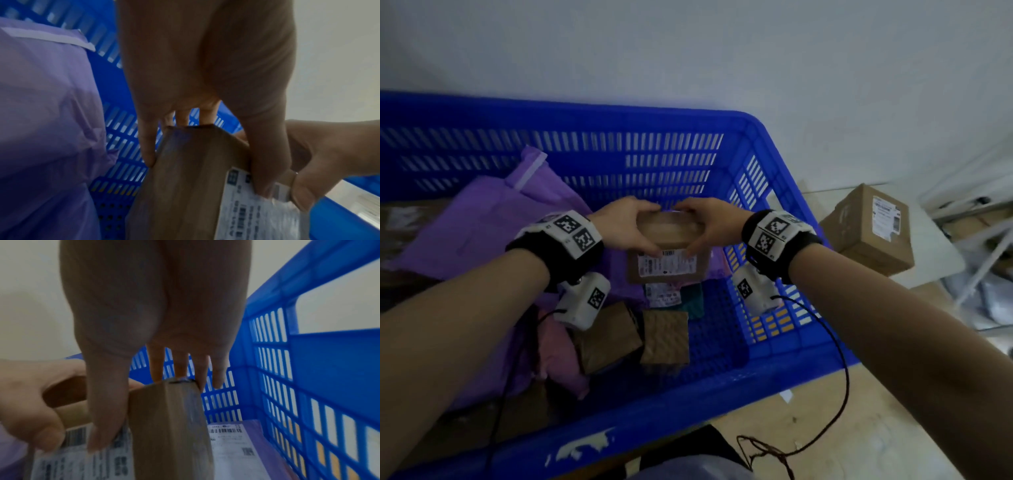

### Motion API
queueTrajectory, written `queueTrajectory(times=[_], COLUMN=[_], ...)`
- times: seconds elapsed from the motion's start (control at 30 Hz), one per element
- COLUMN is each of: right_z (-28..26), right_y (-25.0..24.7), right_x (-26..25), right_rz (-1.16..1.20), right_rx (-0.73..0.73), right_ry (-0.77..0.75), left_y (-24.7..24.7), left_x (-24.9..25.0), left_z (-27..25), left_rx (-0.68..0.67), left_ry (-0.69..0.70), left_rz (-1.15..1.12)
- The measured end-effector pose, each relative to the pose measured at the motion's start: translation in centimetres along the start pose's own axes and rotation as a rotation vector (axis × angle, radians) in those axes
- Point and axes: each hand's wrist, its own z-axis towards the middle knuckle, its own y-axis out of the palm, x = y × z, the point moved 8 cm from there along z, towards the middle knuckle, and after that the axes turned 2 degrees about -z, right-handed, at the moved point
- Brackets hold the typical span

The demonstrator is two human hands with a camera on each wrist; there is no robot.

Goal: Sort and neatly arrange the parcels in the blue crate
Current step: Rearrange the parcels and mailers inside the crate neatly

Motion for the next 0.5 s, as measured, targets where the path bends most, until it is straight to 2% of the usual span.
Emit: queueTrajectory(times=[0.07, 0.13, 0.23, 0.3, 0.37, 0.43, 0.5], right_z=[-0.6, -1.5, -3.5, -4.8, -5.7, -6.3, -6.5], right_y=[0.7, 1.6, 2.9, 3.5, 4.1, 5.0, 5.7], right_x=[0.4, 1.7, 4.1, 5.4, 6.6, 7.6, 7.9], right_rz=[0.046, 0.194, 0.557, 0.723, 0.781, 0.79, 0.802], right_rx=[0.007, 0.021, 0.047, 0.047, 0.025, -0.046, -0.114], right_ry=[0.085, 0.212, 0.385, 0.462, 0.521, 0.576, 0.604], left_y=[-0.4, -0.9, -0.2, 1.5, 3.9, 6.0, 6.9], left_x=[-0.2, -0.7, -1.7, -2.0, -1.4, -0.2, 0.7], left_z=[-0.4, -0.6, -0.8, -1.1, -1.6, -1.8, -1.6], left_rx=[0.043, 0.104, 0.129, 0.072, -0.068, -0.207, -0.236], left_ry=[0.025, 0.009, -0.142, -0.257, -0.314, -0.31, -0.296], left_rz=[-0.045, -0.197, -0.402, -0.563, -0.798, -0.948, -0.988])
